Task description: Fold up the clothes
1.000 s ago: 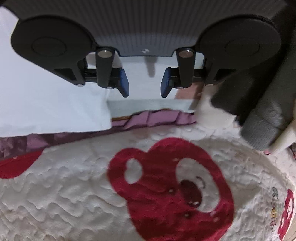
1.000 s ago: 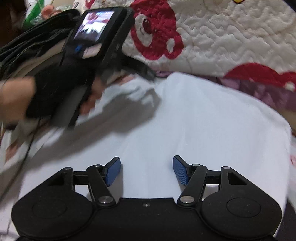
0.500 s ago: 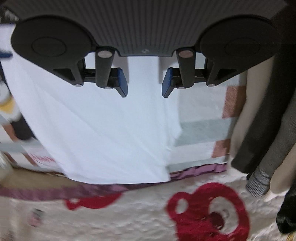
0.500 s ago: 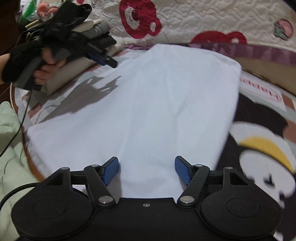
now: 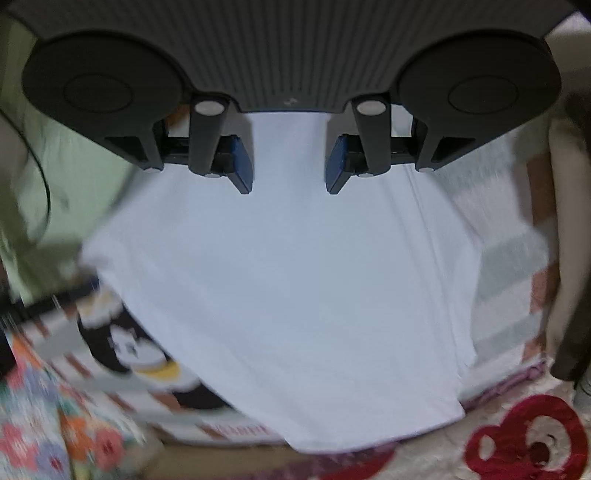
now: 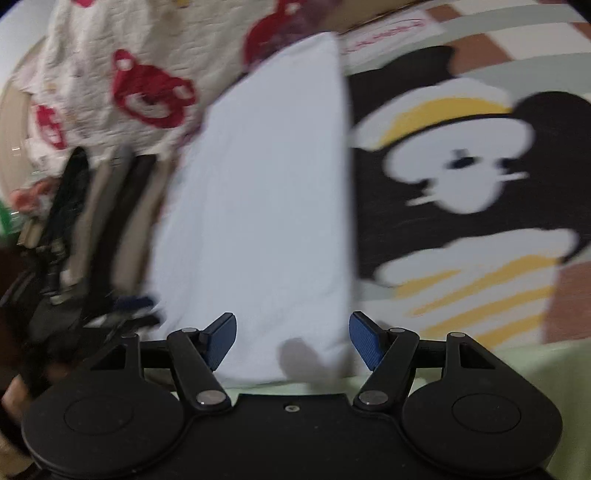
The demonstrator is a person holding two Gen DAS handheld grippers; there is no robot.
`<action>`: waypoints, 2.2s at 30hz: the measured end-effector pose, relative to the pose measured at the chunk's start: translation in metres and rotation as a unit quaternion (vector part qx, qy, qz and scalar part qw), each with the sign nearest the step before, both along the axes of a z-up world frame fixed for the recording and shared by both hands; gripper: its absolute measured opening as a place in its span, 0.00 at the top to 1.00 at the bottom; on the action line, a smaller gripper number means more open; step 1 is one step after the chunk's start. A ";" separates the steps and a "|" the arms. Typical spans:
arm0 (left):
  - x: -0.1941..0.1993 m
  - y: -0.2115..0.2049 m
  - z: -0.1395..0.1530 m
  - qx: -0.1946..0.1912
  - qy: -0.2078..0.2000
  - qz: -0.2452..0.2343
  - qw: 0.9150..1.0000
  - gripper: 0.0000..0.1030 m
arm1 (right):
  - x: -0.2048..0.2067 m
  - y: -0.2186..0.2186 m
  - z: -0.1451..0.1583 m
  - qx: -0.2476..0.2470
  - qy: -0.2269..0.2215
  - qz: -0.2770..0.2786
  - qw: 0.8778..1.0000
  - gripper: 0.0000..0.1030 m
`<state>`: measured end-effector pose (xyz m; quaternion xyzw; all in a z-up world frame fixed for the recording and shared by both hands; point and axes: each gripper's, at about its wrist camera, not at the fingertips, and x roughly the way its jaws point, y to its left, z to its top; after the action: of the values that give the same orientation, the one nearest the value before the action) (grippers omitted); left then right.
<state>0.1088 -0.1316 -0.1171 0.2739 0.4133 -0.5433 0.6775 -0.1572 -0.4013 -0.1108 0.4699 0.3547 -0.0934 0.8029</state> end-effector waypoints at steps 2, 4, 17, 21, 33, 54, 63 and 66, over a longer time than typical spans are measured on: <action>-0.007 0.008 -0.009 0.014 -0.005 -0.008 1.000 0.55 | 0.000 0.000 -0.005 0.020 -0.005 0.000 1.000 0.29; -0.011 0.016 -0.013 0.018 -0.011 -0.006 1.000 0.55 | 0.000 0.001 -0.010 0.040 -0.010 0.001 0.999 0.29; -0.017 0.023 0.025 -0.078 -0.053 -0.024 0.995 0.51 | 0.013 -0.005 -0.011 0.102 -0.084 0.010 0.991 0.89; -0.024 0.020 0.032 -0.099 -0.047 -0.057 0.992 0.43 | 0.026 -0.011 0.011 0.075 -0.135 0.017 0.988 0.89; -0.033 -0.004 -0.008 -0.025 -0.115 -0.031 0.993 0.42 | 0.063 -0.027 0.047 0.029 -0.205 0.038 0.978 0.90; -0.058 0.014 0.105 -0.057 -0.256 -0.096 0.960 0.91 | 0.008 -0.008 0.096 -0.022 -0.296 0.091 0.951 0.91; -0.073 0.020 0.125 0.018 -0.155 -0.164 0.974 0.91 | -0.050 0.020 0.079 0.103 -0.252 0.059 0.960 0.91; -0.059 -0.001 0.112 0.031 -0.162 -0.150 0.975 0.91 | -0.042 0.011 0.068 0.111 -0.230 0.049 0.966 0.91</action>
<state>0.0499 -0.1329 -0.0049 0.4381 0.2691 -0.5743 0.6371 -0.1994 -0.3899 -0.0427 0.5468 0.1910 0.0961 0.8095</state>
